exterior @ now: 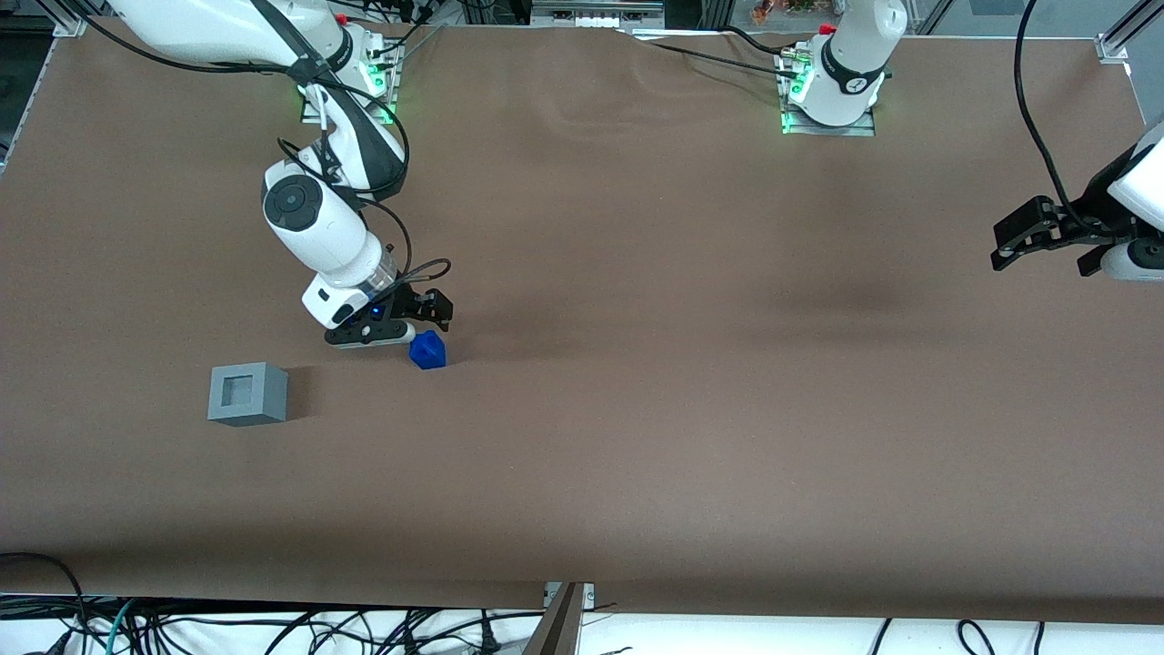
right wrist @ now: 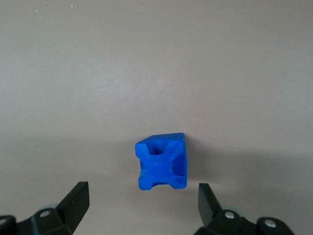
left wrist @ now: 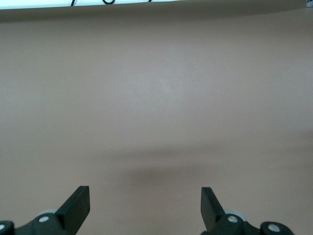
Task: Insert blue part into gray base with right arm
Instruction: 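Move the open right gripper over the blue block and lower it, then close the right gripper on the blue block and lift it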
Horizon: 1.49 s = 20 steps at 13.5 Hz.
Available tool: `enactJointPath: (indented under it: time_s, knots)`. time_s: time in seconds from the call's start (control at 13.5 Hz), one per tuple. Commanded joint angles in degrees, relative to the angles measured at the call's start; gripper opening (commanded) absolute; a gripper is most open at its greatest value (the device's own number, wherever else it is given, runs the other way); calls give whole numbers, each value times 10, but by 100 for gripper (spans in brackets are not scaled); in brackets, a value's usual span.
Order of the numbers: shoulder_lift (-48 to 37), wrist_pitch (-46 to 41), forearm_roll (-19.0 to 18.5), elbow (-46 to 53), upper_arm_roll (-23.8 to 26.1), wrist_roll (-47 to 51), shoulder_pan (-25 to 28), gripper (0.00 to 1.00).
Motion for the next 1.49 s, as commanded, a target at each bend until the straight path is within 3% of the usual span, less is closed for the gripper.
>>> enactJointPath:
  time_s: [0.0, 0.22, 0.59, 1.04, 1.41]
  knots:
    - [19, 22, -24, 0, -2, 11, -3, 98]
    - [34, 29, -60, 2, -14, 28, 4, 91]
    - [50, 28, -70, 32, -18, 32, 22, 88]
    - [69, 30, -110, 45, -30, 36, 24, 86]
    - [72, 32, -110, 45, -32, 36, 25, 60]
